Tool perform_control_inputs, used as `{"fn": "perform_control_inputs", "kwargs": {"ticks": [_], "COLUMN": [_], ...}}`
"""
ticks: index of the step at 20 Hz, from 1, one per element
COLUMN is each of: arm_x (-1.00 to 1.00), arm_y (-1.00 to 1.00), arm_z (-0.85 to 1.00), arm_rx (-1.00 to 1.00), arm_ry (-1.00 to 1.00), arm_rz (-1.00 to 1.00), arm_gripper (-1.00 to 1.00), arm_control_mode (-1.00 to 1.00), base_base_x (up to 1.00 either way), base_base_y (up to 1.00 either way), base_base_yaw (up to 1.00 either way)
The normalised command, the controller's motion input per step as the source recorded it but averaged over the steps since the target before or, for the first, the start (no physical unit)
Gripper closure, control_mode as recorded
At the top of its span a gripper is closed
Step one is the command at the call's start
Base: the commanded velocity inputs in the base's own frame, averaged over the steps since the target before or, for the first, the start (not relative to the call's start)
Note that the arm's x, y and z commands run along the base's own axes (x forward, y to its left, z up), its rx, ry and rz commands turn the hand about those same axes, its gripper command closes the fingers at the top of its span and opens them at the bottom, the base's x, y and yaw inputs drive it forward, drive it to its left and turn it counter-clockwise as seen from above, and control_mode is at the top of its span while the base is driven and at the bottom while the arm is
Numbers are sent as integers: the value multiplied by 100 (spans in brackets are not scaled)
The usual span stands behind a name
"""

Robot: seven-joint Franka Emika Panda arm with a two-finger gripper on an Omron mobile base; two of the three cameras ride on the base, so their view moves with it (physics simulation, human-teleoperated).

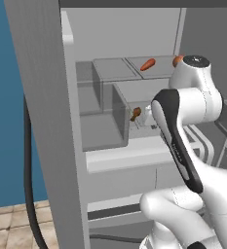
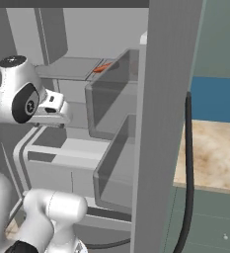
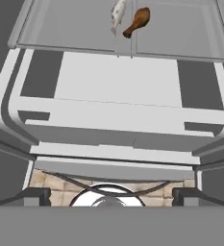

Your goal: Gather the carrot and onion from the fridge and place them on a tray on the dining counter. Then gather the chicken drumstick and fish from the fridge and place them on the other tray.

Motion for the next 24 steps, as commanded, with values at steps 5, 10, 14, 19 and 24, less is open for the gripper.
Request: {"fn": "perform_control_inputs", "kwargs": {"ticks": [5, 10, 14, 19, 24], "arm_x": [76, 64, 32, 53, 67], "arm_y": [-15, -3, 0, -11, -14], "arm_z": [-5, -37, -48, -34, -26], "arm_rx": [0, 0, 0, 0, 2], "arm_ry": [0, 0, 0, 1, 0], "arm_rz": [0, -3, -3, -4, -3], "arm_gripper": [-100, -100, -100, -100, -100], "arm_control_mode": [-100, -100, -100, -100, -100], "base_base_x": [0, 0, 0, 0, 0], "base_base_y": [0, 0, 0, 0, 0], "base_base_yaw": [0, 0, 0, 0, 0]}}
